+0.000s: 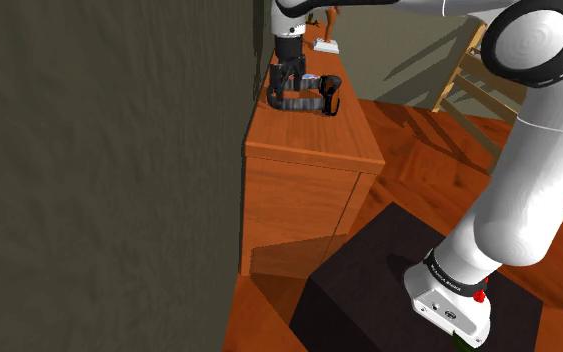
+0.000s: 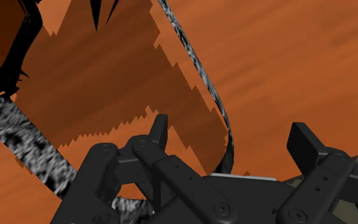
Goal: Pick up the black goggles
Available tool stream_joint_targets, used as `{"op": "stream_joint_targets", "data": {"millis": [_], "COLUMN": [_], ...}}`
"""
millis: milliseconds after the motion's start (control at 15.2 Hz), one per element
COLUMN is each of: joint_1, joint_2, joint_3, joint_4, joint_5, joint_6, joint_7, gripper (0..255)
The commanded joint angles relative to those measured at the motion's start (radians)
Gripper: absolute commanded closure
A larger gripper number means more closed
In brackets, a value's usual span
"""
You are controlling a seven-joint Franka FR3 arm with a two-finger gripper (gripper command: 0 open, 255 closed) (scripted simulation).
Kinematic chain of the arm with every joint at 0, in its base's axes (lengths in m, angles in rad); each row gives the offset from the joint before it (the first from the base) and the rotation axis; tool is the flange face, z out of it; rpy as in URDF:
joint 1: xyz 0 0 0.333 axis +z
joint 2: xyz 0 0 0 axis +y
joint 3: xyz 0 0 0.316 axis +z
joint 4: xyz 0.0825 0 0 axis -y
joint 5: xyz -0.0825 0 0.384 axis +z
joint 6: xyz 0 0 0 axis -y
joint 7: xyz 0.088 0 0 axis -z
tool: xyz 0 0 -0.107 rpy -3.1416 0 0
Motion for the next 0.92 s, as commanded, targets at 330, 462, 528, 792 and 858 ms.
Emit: {"op": "stream_joint_targets", "data": {"millis": [330, 462, 528, 792, 858], "joint_1": [0.003, 0.003, 0.003, 0.002, 0.002], "joint_2": [0.045, 0.047, 0.047, 0.049, 0.050], "joint_3": [0.001, 0.001, 0.001, 0.001, 0.001], "joint_4": [-0.018, -0.049, -0.050, -0.046, -0.044], "joint_5": [-0.003, -0.004, -0.004, -0.004, -0.004], "joint_6": [0.058, 0.091, 0.091, 0.090, 0.089], "joint_7": [0.006, 0.009, 0.009, 0.008, 0.008], "gripper": [0, 0, 0, 255, 255]}}
